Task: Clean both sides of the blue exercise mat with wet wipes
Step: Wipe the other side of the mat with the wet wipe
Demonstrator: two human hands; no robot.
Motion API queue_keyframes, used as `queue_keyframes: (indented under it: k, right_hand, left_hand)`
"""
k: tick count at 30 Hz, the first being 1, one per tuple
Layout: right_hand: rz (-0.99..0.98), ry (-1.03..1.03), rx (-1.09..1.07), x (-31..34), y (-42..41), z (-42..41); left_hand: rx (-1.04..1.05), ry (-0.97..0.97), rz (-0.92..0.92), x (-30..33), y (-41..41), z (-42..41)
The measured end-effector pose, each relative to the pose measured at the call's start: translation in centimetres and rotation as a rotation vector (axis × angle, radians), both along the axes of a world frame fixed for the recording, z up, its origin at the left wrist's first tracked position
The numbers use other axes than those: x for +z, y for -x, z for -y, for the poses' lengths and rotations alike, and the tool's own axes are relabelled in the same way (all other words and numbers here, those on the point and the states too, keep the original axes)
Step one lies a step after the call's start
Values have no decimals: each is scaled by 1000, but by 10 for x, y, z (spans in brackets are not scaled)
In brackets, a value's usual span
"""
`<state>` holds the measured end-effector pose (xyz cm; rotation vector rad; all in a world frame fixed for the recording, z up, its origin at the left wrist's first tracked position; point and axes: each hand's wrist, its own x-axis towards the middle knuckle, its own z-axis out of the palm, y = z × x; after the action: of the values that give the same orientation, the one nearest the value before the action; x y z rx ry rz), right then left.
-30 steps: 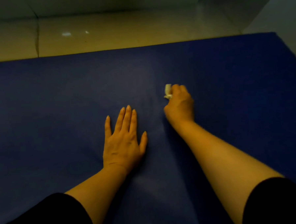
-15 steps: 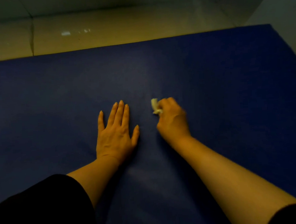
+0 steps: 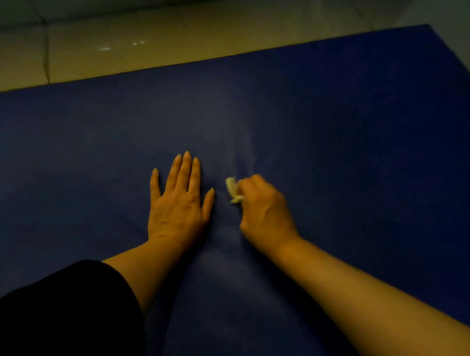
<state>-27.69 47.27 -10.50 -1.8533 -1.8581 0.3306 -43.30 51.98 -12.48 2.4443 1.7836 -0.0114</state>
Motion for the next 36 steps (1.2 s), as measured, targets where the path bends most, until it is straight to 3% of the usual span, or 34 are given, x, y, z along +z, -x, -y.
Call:
queue_keyframes:
  k: [3, 9, 12, 15, 21, 27, 29, 33, 36]
  right_hand:
    - [13, 89, 120, 1, -5, 8]
    - [12, 28, -283, 6, -41, -16]
    - [-20, -51, -101, 6, 3, 11]
    - [-6, 99, 119, 4, 5, 29]
    - [47, 148, -389, 21, -54, 21]
    - [30, 343, 48, 25, 11, 67]
    - [37, 343, -40, 28, -9, 66]
    - [79, 343, -435, 35, -60, 62]
    - [85, 358, -359, 44, -35, 73]
  left_hand:
    - [-7, -9, 0, -1, 0, 0]
    - [-4, 44, -40, 2, -2, 1]
    - [-9, 64, -62, 4, -3, 0]
    - [-11, 97, -94, 5, -3, 0]
    - [38, 218, -108, 22, -12, 2]
    - [1, 470, -36, 43, -22, 53]
    - [-58, 538, -27, 53, -13, 77]
    - [-78, 621, -19, 67, -6, 118]
    - [-41, 618, 1, 67, -11, 134]
